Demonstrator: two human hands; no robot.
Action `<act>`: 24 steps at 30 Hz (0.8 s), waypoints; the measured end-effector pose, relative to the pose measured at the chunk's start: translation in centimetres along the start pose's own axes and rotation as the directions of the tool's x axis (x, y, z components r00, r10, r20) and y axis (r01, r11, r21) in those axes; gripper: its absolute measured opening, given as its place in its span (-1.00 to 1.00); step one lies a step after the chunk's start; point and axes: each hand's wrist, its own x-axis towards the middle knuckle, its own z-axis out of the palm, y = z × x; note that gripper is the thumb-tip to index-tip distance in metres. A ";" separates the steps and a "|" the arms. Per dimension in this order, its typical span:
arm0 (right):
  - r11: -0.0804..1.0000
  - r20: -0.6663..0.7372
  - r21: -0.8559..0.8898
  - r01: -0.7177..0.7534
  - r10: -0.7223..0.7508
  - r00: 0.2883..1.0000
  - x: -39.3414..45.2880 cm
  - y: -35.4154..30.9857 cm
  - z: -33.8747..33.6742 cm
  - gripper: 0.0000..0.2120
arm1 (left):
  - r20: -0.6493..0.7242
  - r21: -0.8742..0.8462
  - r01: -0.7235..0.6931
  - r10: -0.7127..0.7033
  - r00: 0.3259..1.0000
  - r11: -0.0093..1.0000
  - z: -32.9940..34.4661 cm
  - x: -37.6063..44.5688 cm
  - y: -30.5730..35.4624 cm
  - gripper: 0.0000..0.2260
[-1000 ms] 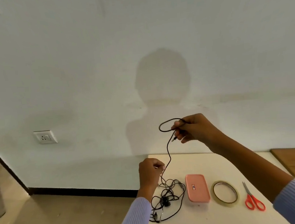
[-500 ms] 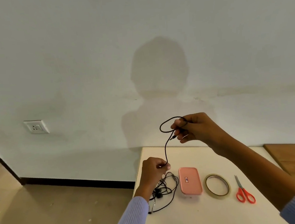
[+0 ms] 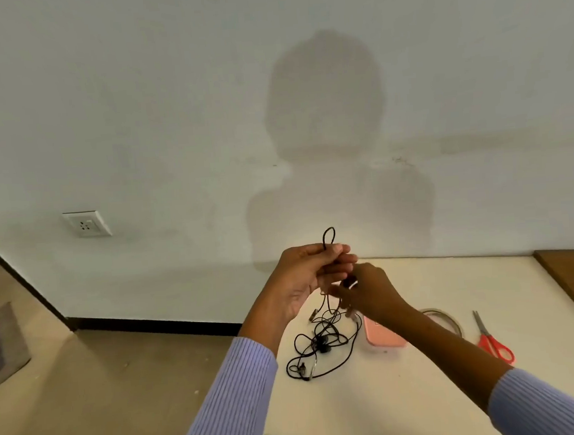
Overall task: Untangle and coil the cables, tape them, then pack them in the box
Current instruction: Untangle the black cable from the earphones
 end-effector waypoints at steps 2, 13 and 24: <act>0.990 -0.046 0.135 -0.042 0.049 0.998 0.5 -0.8 -0.4 -0.86 | -0.001 -0.054 0.002 -0.002 1.000 0.999 -0.3 -0.4 0.3 -0.83; 0.871 0.053 0.491 -0.026 0.000 0.999 0.9 -4.7 -5.9 -0.88 | -0.386 0.430 0.062 0.121 0.914 0.901 -3.1 -0.1 -4.9 -0.58; 0.918 -0.063 0.395 -0.019 0.047 0.997 -0.3 -2.8 -8.9 -0.86 | -0.418 0.418 0.025 0.168 0.893 0.908 -3.6 0.5 -4.7 -0.95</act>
